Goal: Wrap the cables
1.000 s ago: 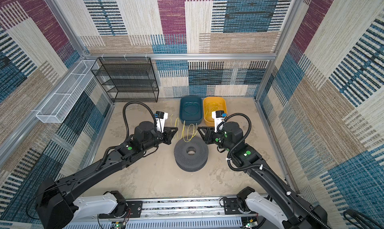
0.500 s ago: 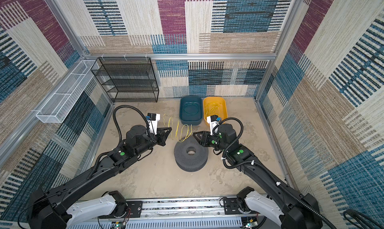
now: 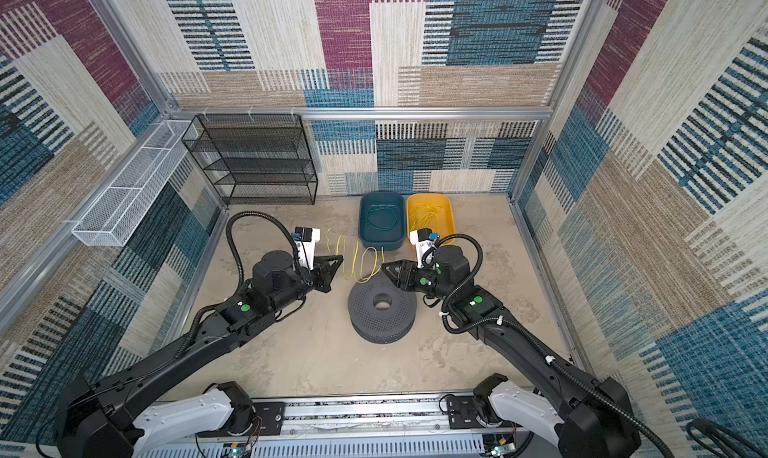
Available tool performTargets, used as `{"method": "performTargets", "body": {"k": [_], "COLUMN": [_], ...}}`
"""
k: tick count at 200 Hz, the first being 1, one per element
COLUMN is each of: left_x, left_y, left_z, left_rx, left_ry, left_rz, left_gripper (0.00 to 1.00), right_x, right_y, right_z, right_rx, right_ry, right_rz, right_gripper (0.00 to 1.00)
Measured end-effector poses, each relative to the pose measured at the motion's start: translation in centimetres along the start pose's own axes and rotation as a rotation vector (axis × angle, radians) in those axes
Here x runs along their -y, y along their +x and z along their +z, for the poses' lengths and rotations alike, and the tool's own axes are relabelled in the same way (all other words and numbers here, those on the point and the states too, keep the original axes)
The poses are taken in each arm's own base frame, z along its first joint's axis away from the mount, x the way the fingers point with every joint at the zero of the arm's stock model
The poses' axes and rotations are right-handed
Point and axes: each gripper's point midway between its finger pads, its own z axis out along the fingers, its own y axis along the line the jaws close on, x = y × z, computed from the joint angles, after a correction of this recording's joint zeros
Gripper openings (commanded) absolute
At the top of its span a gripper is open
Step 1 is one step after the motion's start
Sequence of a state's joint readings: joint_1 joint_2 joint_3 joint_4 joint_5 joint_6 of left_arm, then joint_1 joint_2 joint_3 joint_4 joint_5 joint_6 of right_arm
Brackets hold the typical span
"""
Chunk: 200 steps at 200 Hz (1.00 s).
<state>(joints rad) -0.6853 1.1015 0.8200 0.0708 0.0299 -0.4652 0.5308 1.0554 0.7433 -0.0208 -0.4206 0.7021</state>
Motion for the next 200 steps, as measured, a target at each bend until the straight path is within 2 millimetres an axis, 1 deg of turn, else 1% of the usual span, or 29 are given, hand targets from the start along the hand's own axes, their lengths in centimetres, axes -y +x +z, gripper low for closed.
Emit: {"method": "performTargets", "body": {"k": [28,65,174,200], "left_x": [-0.1,-0.1,0.1,0.1], "left_y": [0.2,0.3,0.5,0.4], "left_z": [0.2,0.3,0.4,0.3], "left_rx": [-0.007,-0.011,-0.02,-0.019], "left_ry": [-0.003,-0.002,0.016,0.016], "left_rz": [-0.001,-0.004,-0.005,-0.005], "left_gripper": [0.0,0.0,0.0,0.0], "right_x": [0.3,0.5,1.1,1.1], "right_y": [0.3,0.2,0.1,0.1], "right_z": [0.4,0.9,1.9,2.0], "right_rx": [-0.015,-0.016,-0.024,-0.024], "right_ry": [0.005,0.006,0.012,0.012], "right_rz": [0.006,0.007,0.016,0.019], "right_gripper": [0.38,0.36,0.25,0.2]}}
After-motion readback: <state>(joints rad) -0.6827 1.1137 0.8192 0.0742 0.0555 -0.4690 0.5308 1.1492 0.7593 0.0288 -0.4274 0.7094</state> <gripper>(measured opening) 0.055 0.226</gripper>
